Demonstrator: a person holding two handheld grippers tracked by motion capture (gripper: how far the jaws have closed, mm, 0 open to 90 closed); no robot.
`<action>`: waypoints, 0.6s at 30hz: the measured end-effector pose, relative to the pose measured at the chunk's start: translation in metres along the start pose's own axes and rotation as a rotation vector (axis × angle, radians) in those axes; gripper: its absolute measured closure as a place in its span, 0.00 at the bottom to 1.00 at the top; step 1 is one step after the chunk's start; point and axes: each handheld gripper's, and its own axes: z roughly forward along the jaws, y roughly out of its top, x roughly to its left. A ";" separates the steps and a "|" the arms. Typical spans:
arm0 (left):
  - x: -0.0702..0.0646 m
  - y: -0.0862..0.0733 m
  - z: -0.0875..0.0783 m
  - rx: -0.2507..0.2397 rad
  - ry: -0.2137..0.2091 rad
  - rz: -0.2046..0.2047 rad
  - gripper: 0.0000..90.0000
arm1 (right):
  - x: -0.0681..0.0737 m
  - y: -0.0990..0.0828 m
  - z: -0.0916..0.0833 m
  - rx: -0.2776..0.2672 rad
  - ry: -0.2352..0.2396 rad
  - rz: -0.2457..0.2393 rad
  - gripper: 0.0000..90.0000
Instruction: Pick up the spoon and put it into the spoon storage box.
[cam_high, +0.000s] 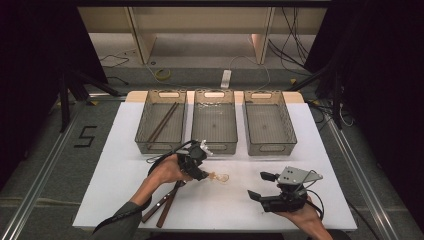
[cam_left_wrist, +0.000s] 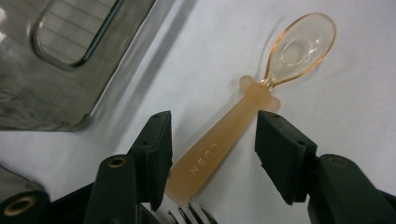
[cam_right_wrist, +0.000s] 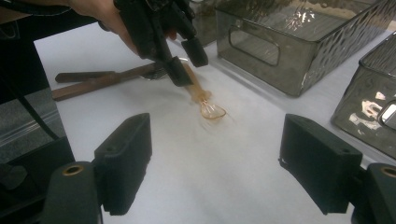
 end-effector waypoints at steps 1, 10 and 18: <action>0.001 -0.001 0.001 0.005 -0.002 -0.001 0.51 | 0.000 0.000 0.000 0.000 0.000 0.000 0.29; 0.000 -0.001 0.008 0.045 -0.007 0.032 0.55 | 0.000 0.000 0.000 0.001 0.002 -0.003 0.29; 0.000 0.001 0.010 0.058 -0.017 0.033 0.57 | 0.000 -0.001 0.001 0.006 0.005 -0.008 0.29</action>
